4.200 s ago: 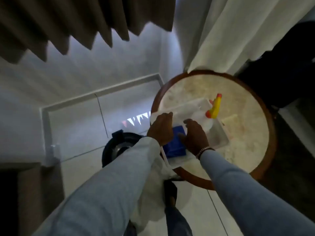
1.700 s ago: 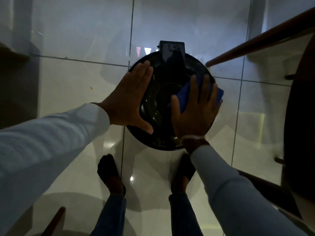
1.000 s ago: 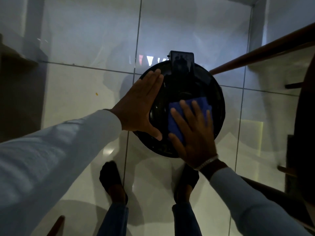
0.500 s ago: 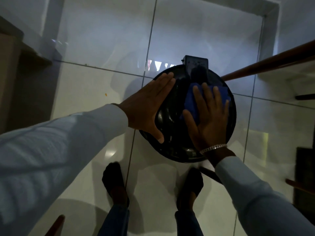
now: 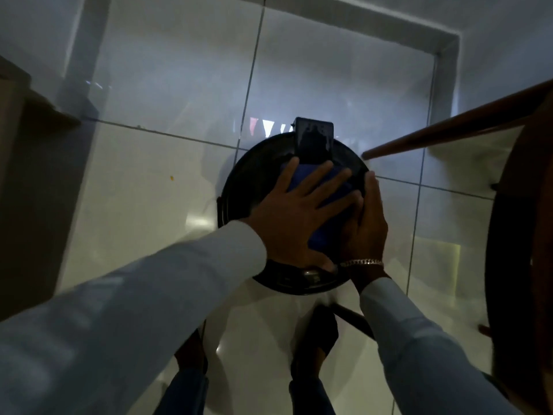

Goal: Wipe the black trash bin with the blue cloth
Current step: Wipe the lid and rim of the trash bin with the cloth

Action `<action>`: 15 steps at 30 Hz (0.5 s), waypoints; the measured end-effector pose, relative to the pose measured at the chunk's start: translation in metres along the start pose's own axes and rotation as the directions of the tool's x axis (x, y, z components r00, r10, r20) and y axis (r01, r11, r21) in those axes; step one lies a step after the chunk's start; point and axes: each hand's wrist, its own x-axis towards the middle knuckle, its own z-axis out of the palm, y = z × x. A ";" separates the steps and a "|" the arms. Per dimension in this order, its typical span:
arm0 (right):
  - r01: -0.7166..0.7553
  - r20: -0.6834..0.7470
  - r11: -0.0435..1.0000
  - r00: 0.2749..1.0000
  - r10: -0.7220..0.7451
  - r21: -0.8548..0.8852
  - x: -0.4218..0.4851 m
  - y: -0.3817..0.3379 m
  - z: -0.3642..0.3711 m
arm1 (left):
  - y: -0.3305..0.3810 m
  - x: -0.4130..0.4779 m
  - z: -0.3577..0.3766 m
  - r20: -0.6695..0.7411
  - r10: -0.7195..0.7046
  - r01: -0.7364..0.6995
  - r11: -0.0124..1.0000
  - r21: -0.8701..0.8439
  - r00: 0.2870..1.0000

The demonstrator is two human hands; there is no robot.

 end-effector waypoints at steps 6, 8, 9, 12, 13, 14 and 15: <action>0.120 -0.035 0.982 0.991 -0.126 -0.145 0.003 0.015 0.014 | -0.031 -0.004 0.020 -0.103 -0.043 0.055 0.992 0.116 0.994; 0.143 -0.045 0.975 0.987 -0.153 -0.173 0.002 0.017 0.015 | -0.035 -0.002 0.018 -0.148 -0.103 0.117 0.990 0.083 0.984; 0.148 -0.050 0.972 0.986 -0.160 -0.184 0.002 0.017 0.016 | -0.037 -0.001 0.016 -0.167 -0.148 0.158 0.986 0.049 0.975; 0.151 -0.064 0.968 0.984 -0.167 -0.202 0.002 0.018 0.016 | -0.036 -0.003 0.013 -0.209 -0.288 0.275 0.957 -0.090 0.934; 0.146 -0.068 0.968 0.984 -0.163 -0.205 0.001 0.018 0.017 | -0.032 -0.007 0.016 -0.225 -0.308 0.291 0.951 -0.109 0.924; 0.144 -0.072 0.967 0.984 -0.162 -0.210 0.002 0.018 0.017 | -0.027 -0.013 0.019 -0.233 -0.304 0.288 0.952 -0.100 0.924; 0.145 -0.073 0.966 0.984 -0.163 -0.213 0.001 0.018 0.017 | -0.022 -0.021 0.023 -0.232 -0.274 0.266 0.962 -0.070 0.933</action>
